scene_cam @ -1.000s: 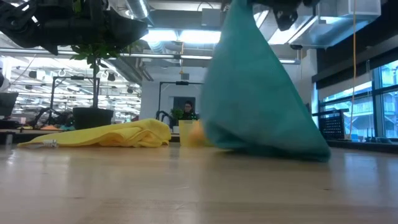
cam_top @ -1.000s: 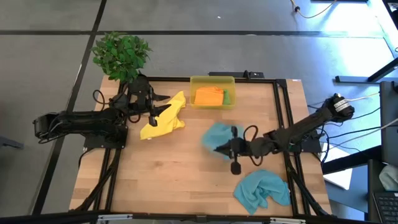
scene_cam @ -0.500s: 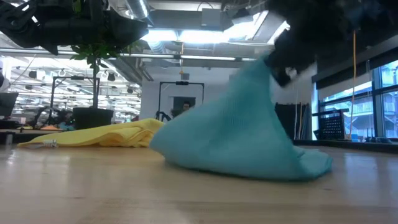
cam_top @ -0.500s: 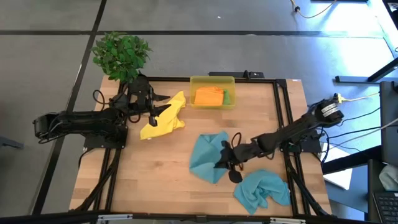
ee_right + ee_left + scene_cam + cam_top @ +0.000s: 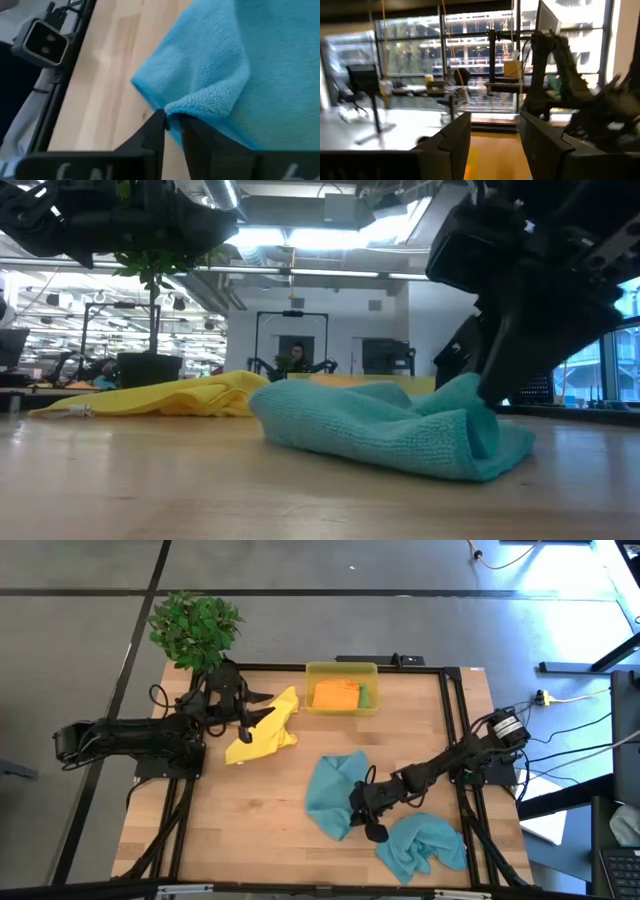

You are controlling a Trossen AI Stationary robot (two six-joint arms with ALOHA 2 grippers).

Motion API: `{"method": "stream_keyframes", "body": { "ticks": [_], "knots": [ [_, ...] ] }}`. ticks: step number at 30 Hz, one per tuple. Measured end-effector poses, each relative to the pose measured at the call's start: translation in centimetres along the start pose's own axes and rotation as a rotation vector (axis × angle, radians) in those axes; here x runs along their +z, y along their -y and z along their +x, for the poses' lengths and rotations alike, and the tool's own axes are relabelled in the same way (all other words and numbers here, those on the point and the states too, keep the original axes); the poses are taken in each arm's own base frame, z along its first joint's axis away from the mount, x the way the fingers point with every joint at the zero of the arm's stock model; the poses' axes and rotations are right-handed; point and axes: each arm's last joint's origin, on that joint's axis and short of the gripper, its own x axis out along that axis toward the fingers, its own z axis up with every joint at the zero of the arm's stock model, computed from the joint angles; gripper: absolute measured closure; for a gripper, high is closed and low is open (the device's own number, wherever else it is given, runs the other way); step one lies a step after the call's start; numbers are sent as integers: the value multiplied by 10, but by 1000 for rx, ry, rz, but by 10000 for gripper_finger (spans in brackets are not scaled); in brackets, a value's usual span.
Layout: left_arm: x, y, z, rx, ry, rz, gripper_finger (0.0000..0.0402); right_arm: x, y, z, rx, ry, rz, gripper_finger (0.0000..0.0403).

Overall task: Fold microfiber towels
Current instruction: Fold the top blue microfiber cloth

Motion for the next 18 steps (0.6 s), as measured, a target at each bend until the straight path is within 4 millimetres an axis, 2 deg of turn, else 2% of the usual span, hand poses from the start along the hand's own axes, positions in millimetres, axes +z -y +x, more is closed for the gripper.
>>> {"method": "stream_keyframes", "body": {
  "ticks": [3, 9, 13, 18],
  "knots": [
    [6, 3, 0, -23, 57, -89, 245, 1, 1, 0, -8, 5, 2, 325],
    [4, 7, 1, -35, 43, -260, 245, 1, 1, 0, -3, 4, 13, 312],
    [-8, 22, 9, -164, -59, -264, 245, 2, 0, 0, 2, 15, -5, 311],
    [-21, 47, 37, -191, -260, -195, 245, 4, -1, 0, 11, 36, -31, 311]
  ]
}}
